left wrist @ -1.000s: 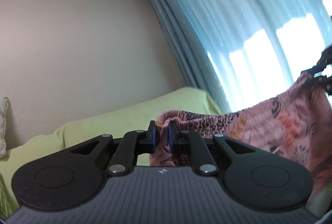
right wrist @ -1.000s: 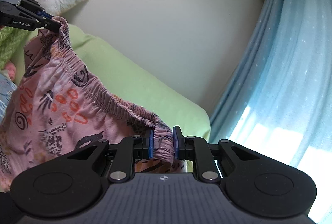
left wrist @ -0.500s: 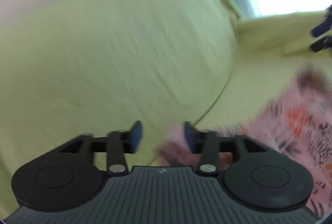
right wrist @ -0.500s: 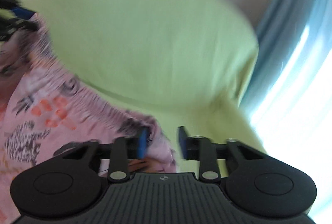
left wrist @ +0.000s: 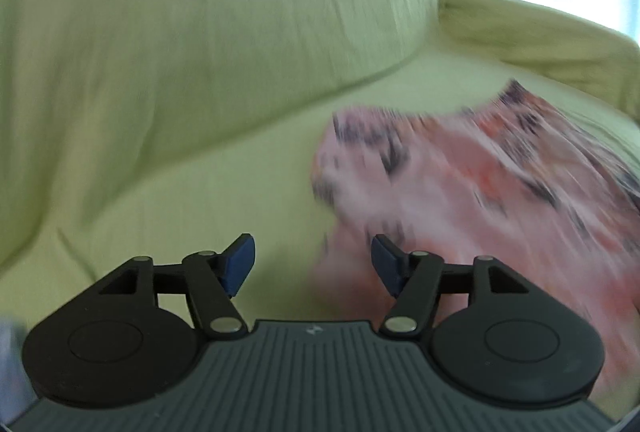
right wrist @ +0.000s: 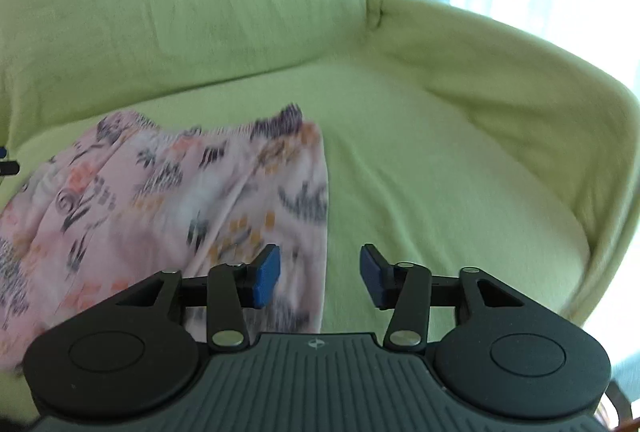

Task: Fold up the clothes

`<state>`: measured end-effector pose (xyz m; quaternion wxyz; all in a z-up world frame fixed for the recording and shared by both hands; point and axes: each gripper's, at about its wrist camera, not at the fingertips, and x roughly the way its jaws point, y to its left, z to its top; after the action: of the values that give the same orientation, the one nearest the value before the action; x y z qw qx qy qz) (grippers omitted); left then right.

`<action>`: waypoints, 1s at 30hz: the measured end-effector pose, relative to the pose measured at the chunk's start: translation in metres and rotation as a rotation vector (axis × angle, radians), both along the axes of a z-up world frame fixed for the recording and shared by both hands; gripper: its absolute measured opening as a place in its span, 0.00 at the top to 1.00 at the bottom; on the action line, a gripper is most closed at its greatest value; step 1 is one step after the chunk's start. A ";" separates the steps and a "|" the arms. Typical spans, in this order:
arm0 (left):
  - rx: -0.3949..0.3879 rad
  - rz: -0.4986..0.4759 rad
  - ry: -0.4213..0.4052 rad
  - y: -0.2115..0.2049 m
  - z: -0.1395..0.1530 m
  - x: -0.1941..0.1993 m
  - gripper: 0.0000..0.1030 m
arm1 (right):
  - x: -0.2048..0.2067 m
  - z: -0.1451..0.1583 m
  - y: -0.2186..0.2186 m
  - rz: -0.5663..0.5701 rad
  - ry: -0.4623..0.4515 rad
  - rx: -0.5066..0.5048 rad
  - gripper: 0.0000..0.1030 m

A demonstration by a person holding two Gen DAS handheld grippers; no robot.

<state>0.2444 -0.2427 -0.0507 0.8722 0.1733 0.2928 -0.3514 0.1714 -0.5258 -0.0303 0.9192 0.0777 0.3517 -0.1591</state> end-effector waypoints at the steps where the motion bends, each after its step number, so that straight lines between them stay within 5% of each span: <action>1: -0.002 -0.014 0.023 0.006 -0.004 -0.006 0.41 | -0.012 0.001 0.005 -0.008 0.001 0.010 0.46; 7: -0.033 -0.089 0.092 0.003 -0.022 -0.008 0.41 | -0.053 -0.002 0.041 -0.059 -0.048 0.139 0.42; 12: -0.108 -0.067 0.073 -0.001 -0.017 0.019 0.38 | -0.062 0.004 0.067 -0.030 -0.059 0.096 0.32; 16: -0.179 -0.092 0.209 -0.004 -0.025 0.055 0.41 | -0.058 -0.004 0.076 -0.040 -0.040 0.103 0.31; 19: -0.165 -0.154 0.258 -0.014 -0.032 0.058 0.70 | -0.050 -0.009 0.070 -0.065 -0.043 0.148 0.31; 20: -0.154 -0.159 0.243 -0.016 -0.030 0.056 0.98 | -0.047 -0.011 0.067 -0.075 -0.049 0.177 0.31; 24: -0.110 -0.054 0.184 0.006 -0.010 0.045 0.97 | -0.037 -0.019 0.057 -0.121 -0.062 0.267 0.31; 30: 0.017 0.086 0.138 0.038 0.000 0.047 0.84 | -0.025 -0.023 0.067 -0.110 -0.032 0.234 0.31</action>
<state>0.2916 -0.2051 -0.0504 0.8628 0.1434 0.3623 -0.3221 0.1460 -0.4584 -0.0534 0.8993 0.2063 0.3482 -0.1659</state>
